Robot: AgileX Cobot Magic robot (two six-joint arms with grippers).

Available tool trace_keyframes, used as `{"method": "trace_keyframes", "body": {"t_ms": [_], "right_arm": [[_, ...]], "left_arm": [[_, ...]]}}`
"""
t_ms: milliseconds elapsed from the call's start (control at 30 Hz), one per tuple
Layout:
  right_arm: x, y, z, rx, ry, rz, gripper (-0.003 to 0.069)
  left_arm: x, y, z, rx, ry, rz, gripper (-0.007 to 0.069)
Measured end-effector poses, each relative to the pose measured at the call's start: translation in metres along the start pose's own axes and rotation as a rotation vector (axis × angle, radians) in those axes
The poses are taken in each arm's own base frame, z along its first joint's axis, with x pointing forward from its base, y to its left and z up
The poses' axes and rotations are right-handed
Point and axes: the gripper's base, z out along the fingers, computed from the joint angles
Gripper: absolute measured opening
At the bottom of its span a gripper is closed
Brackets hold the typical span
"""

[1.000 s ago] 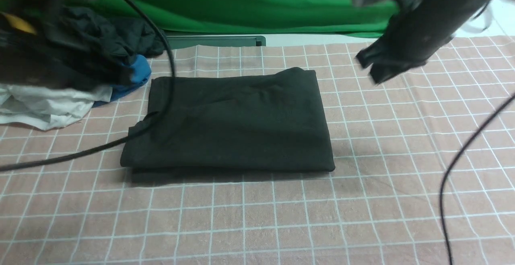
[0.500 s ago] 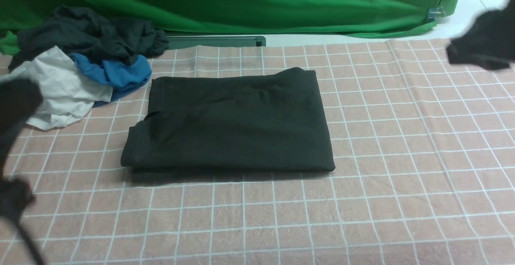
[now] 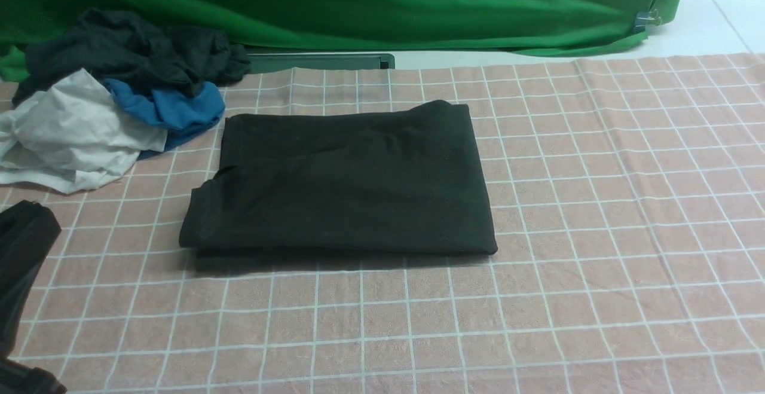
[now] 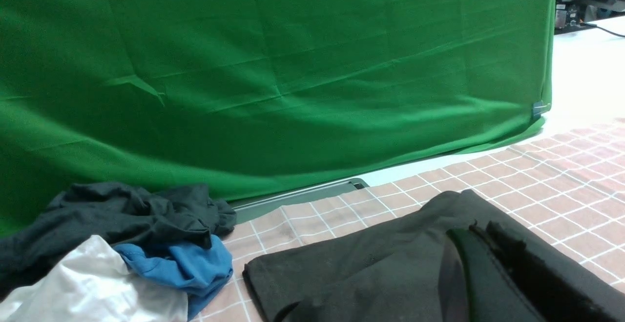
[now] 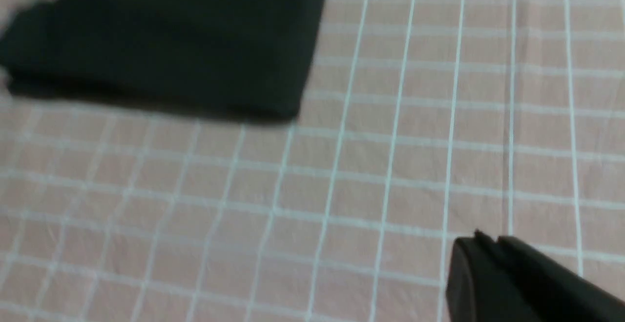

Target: Fold a long-sleeved shirt over a pink coffee tablecloth.

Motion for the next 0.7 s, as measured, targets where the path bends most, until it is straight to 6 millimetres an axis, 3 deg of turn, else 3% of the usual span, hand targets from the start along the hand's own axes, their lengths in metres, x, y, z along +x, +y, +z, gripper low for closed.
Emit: {"method": "trace_keyframes", "body": {"t_ms": [200, 700], "right_arm": [[0.015, -0.004, -0.003, -0.031, -0.227, 0.026, 0.0030], [0.023, -0.006, 0.007, -0.030, -0.223, 0.042, 0.0058]], "left_arm": [[0.000, 0.000, 0.000, -0.001, -0.001, 0.000, 0.0020], [0.000, 0.000, 0.000, -0.001, -0.001, 0.000, 0.0020]]}}
